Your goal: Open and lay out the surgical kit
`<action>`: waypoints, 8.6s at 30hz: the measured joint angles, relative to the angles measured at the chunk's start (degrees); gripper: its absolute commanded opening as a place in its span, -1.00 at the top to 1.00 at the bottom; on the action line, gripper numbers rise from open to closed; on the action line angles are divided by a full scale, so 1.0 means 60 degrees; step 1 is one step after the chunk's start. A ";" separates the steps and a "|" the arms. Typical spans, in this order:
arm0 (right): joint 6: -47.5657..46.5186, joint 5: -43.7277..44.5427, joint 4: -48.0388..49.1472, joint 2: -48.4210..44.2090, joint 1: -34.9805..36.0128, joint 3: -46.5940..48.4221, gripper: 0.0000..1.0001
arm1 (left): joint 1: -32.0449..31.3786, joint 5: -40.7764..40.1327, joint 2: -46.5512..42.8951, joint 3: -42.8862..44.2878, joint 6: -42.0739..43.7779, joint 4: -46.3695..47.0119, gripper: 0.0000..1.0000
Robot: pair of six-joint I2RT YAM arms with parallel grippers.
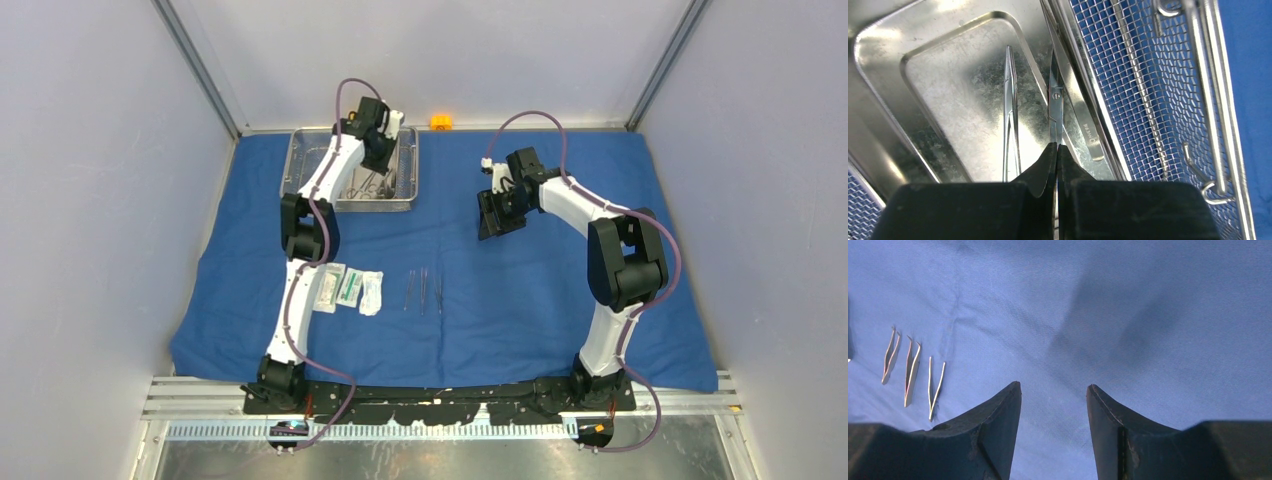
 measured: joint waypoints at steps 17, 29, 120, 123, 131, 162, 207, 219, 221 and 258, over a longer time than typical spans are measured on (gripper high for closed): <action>0.0000 -0.0036 0.0000 0.0000 0.0000 0.0000 -0.11 | 0.0004 0.0102 0.0324 0.0532 0.0204 0.0350 0.36; 0.0000 -0.0033 0.0000 0.0000 0.0000 0.0000 -0.11 | 0.0004 -0.0015 0.1115 0.1330 0.0517 0.0532 0.31; -0.0022 -0.0175 0.0000 0.0000 0.0000 0.0000 -0.11 | 0.1381 -0.0197 -0.1188 -0.1887 -0.1774 0.1013 -0.02; -0.0022 -0.0175 -0.0004 0.0000 0.0000 0.0000 -0.11 | 0.1432 -0.0095 -0.0925 -0.1297 -0.1905 0.0976 -0.10; -0.0025 -0.0175 -0.0036 0.0000 0.0000 0.0000 -0.11 | 0.1439 0.0080 0.0058 0.0193 -0.2430 0.0984 -0.17; -0.0076 -0.0171 -0.0087 0.0000 0.0000 0.0000 -0.11 | 0.1741 0.0186 0.0918 0.0721 -0.4022 0.1129 0.45; -0.0098 -0.0178 -0.0138 -0.0080 0.0000 0.0000 -0.11 | 0.2630 0.3038 0.0109 0.0266 -0.5198 0.2237 1.00; -0.0098 -0.0186 -0.0164 -0.0404 0.0000 0.0000 -0.11 | 0.2925 0.6138 -0.2284 -0.3461 -0.5872 0.4819 1.00; -0.0102 -0.0182 -0.0197 -0.0528 -0.0004 0.0000 -0.11 | 0.2849 0.6604 -0.3173 -0.5038 -0.6033 0.5606 1.00; 0.6127 -0.6386 0.6193 -0.4845 -0.2124 -0.5417 -0.07 | -0.2812 0.4717 -0.7938 -1.4422 -0.8845 1.3344 1.00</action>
